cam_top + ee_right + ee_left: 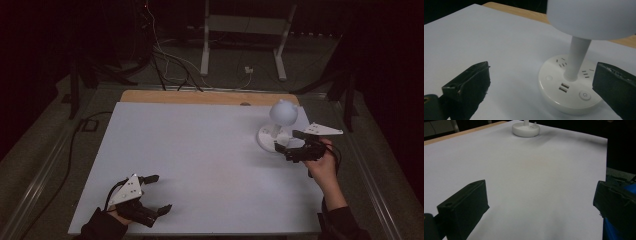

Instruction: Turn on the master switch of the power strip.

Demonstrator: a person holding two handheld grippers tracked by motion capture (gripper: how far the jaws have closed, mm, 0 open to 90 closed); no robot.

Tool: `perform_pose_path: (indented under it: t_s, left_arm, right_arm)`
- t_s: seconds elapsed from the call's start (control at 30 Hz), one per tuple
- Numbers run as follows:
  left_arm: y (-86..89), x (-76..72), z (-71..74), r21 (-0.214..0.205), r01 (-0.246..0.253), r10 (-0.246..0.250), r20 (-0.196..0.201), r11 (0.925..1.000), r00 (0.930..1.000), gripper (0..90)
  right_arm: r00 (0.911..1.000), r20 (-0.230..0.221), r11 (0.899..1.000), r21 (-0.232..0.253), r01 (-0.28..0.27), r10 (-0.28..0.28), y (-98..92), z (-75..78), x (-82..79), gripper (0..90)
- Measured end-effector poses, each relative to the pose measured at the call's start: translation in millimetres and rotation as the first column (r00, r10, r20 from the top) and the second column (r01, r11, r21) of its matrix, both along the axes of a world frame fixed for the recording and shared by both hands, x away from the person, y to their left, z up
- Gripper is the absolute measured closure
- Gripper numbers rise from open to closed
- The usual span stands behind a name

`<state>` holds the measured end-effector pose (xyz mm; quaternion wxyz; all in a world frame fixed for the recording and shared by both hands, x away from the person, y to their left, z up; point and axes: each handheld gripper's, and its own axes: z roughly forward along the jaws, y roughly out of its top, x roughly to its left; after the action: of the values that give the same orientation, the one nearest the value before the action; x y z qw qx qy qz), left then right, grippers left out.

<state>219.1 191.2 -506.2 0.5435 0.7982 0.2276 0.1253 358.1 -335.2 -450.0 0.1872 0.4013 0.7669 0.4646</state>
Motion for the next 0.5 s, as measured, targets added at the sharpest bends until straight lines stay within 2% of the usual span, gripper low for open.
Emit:
perform_pose_path:
  t_s: [0.37, 0.47, 0.5]
  left_arm:
    - [0.1, 0.1, -0.1, -0.005, 0.001, -0.001, -0.002, 1.0000, 1.0000, 0.2]
    - [0.1, 0.0, 0.0, -0.005, 0.002, -0.002, -0.003, 1.0000, 1.0000, 0.2]
    - [0.1, 0.0, 0.0, -0.005, 0.002, -0.002, -0.003, 1.0000, 1.0000, 0.2]
  right_arm:
    - [0.9984, 0.009, 0.998, -0.027, 0.056, -0.056, -7.0, -11.7, 11.4, 1.2]
    - [0.9947, 0.018, 0.995, -0.025, 0.101, -0.101, -9.4, -15.5, 16.4, 1.1]
    - [0.9947, 0.018, 0.995, -0.025, 0.101, -0.101, -9.4, -15.5, 16.4, 1.1]
